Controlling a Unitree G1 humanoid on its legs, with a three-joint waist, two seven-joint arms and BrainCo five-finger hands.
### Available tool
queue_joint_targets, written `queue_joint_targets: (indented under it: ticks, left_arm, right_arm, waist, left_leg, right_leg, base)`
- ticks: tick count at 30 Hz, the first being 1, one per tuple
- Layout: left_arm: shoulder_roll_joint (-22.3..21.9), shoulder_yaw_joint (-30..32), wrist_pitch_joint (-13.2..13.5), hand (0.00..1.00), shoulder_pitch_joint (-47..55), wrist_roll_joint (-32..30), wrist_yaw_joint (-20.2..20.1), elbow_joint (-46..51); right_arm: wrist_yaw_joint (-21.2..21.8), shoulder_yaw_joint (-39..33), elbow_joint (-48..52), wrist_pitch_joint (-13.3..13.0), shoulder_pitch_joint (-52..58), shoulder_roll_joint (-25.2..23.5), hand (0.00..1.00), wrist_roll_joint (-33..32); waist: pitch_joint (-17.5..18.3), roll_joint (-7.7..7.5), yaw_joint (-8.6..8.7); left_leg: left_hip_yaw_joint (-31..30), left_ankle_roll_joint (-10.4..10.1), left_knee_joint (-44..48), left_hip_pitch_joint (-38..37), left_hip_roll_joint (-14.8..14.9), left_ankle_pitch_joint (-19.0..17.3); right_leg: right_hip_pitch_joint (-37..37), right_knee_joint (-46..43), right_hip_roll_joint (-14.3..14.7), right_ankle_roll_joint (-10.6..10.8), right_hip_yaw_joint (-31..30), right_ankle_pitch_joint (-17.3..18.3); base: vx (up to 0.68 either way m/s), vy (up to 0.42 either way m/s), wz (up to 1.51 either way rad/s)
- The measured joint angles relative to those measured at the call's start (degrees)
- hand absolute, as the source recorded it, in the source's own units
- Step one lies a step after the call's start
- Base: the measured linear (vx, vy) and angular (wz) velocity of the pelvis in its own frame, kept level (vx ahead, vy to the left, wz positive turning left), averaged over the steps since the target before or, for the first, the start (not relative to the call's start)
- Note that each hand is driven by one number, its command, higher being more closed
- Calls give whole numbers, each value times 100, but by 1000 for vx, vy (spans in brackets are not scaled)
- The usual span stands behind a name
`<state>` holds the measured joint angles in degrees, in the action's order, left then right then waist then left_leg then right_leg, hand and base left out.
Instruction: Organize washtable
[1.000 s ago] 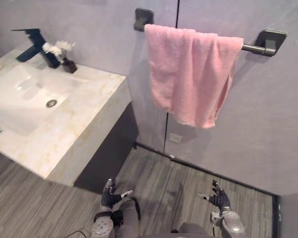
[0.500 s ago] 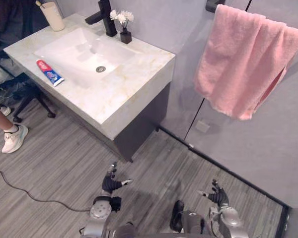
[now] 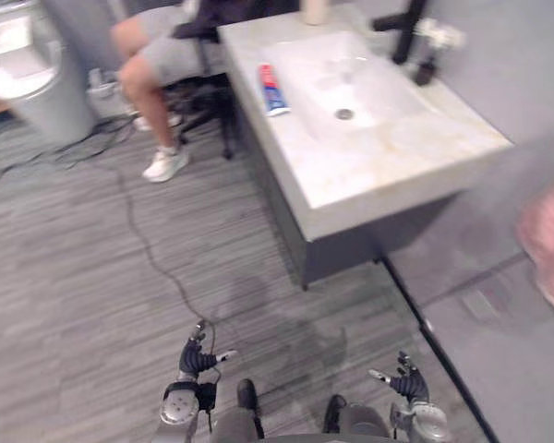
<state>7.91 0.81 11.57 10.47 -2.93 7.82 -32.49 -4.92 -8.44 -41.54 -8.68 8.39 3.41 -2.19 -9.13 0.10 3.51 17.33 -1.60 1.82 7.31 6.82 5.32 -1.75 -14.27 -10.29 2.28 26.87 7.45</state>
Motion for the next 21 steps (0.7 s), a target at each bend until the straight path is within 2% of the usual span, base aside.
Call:
queue_joint_targets:
  ticks: [2, 7, 9, 12, 13, 14, 15, 16, 17, 18, 19, 20, 21]
  left_arm:
    - [166, 95, -4, 0, 165, -1, 12, -129]
    - [128, 391, -15, 0, 325, 0, 118, -579]
    - [68, 499, -16, 0, 357, 2, 120, -638]
    - [-67, 700, -12, 0, 413, 6, 139, -627]
    - [-99, 709, -12, 0, 446, 6, 139, -624]
    - [-97, 714, -16, 0, 479, 7, 141, -624]
    - [-70, 731, -29, 0, 507, 9, 145, -626]
    - [-56, 747, -53, 0, 501, 9, 174, -621]
    - [-100, 742, -52, 0, 454, 9, 207, -622]
    - [-129, 722, -51, 0, 353, 10, 225, -618]
    - [-87, 717, -57, 0, 375, 10, 227, -633]
    - [-79, 705, -59, 0, 386, 10, 227, -634]
    - [-75, 692, -59, 0, 348, 15, 229, -636]
  right_arm:
    - [-4, 59, 24, -29, -168, -97, 0, 5]
    - [-17, 292, -36, 10, -353, -217, 0, 87]
    - [-18, 311, -38, 18, -405, -192, 0, 141]
    - [-13, 406, -38, 23, -380, -167, 0, 224]
    - [-10, 413, -18, 21, -388, -139, 0, 223]
    - [0, 490, 0, 20, -365, -94, 0, 222]
    - [12, 549, 10, 21, -320, -47, 0, 224]
    - [18, 651, 42, 15, -198, -68, 0, 224]
    - [21, 666, 41, 18, -199, -54, 0, 224]
    - [51, 772, 38, 18, -214, -73, 0, 224]
    - [135, 1043, 47, 2, -278, -75, 0, 226]
    - [158, 1163, 75, 0, -295, -72, 0, 227]
    - [207, 1349, 258, -11, -252, -64, 0, 228]
  waist:
    - [59, -115, -130]
    - [56, -143, -200]
    - [25, -151, -265]
    - [-64, -217, -277]
    - [-86, -271, -299]
    - [-92, -183, -315]
    - [-123, -220, -339]
    - [-147, -327, -294]
    - [-172, -335, -276]
    - [-266, -214, -272]
    - [-346, -136, -282]
    - [-373, -106, -273]
    - [-421, -90, -248]
  left_leg:
    - [65, 4, 4, -11, -68, 9]
    - [121, 15, -93, -7, -224, -9]
    - [162, 127, -21, 24, -299, -109]
    - [76, 261, 656, 334, -383, -657]
    - [21, 369, 1318, 631, -411, -961]
    - [-22, 531, 1975, 819, -410, -1435]
    - [-124, 542, 2110, 817, -477, -1641]
    - [-490, 663, 2023, 717, -831, -1786]
    - [-606, 704, 1960, 656, -898, -1804]
    - [-740, 720, 1825, 508, -846, -1815]
    - [-809, 729, 1633, 293, -807, -1820]
    - [-848, 743, 1543, 171, -803, -1830]
    - [-952, 767, 1326, -191, -797, -1883]
  right_leg:
    - [105, 219, -2, 75, -36, -44]
    - [194, 680, -41, 299, -338, -156]
    - [134, 679, -92, 379, -428, -111]
    - [52, 464, -260, 608, -475, 265]
    - [-52, 201, -379, 748, -501, 467]
    - [-46, -157, -436, 927, -569, 711]
    - [-46, -347, -456, 1019, -675, 811]
    - [-220, -1079, -663, 974, -967, 757]
    - [-436, -1579, -744, 840, -1088, 735]
    - [-730, -1843, -582, 609, -1232, 972]
    - [-1003, -1786, -380, 534, -1217, 1034]
    - [-1125, -1713, -292, 517, -1162, 1024]
    - [-1378, -1386, -40, 444, -1030, 966]
  base:
    - [35, 81, 20]
    - [-9, 72, -12]
    - [-82, 108, -21]
    - [-32, 143, 19]
    - [113, 213, 27]
    - [145, 218, 32]
    - [199, 189, 69]
    - [155, 119, 83]
    - [221, 160, 96]
    - [248, 185, 55]
    - [258, 184, 35]
    - [368, 166, 27]
    - [334, 106, 28]
